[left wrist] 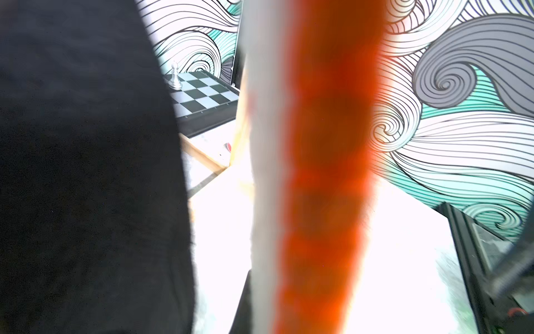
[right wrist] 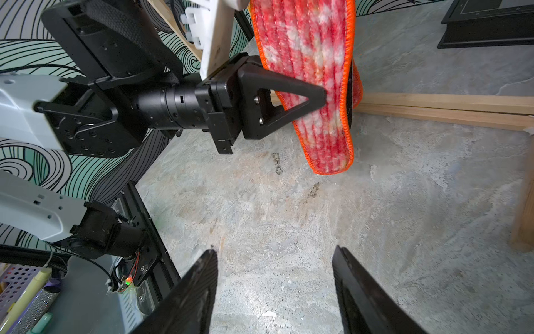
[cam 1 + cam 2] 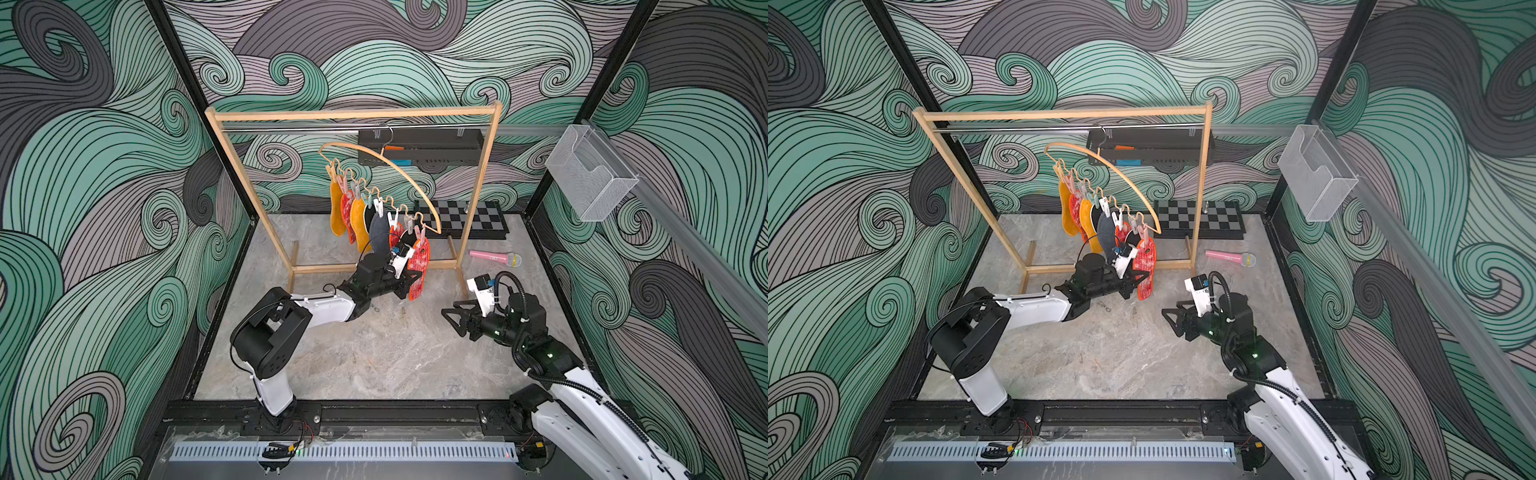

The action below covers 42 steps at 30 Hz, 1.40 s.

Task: Take the shoe insoles off the hanger
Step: Remove the insole from the hanger, then open the clamp at the hanger.

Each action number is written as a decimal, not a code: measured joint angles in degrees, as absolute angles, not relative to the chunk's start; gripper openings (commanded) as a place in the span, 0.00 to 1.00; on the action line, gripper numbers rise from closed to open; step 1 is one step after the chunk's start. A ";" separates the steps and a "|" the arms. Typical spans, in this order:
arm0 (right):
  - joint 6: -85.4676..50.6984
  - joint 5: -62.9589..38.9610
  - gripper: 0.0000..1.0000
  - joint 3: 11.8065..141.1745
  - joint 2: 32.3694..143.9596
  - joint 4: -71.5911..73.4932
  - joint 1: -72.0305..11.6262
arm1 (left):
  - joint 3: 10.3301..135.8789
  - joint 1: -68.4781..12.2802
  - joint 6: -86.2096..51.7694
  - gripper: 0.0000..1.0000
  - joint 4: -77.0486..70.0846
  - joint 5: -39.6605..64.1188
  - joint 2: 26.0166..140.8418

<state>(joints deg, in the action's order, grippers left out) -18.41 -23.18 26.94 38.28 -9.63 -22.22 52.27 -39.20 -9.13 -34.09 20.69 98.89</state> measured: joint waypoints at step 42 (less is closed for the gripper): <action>-13.85 -58.33 0.77 54.85 69.30 14.96 -19.88 | 56.31 -39.18 -12.29 0.03 16.49 40.38 70.72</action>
<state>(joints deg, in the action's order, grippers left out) -13.85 -58.33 54.85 69.30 14.96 -19.88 56.31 -39.18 -12.29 16.49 40.38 70.72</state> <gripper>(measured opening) 0.761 0.071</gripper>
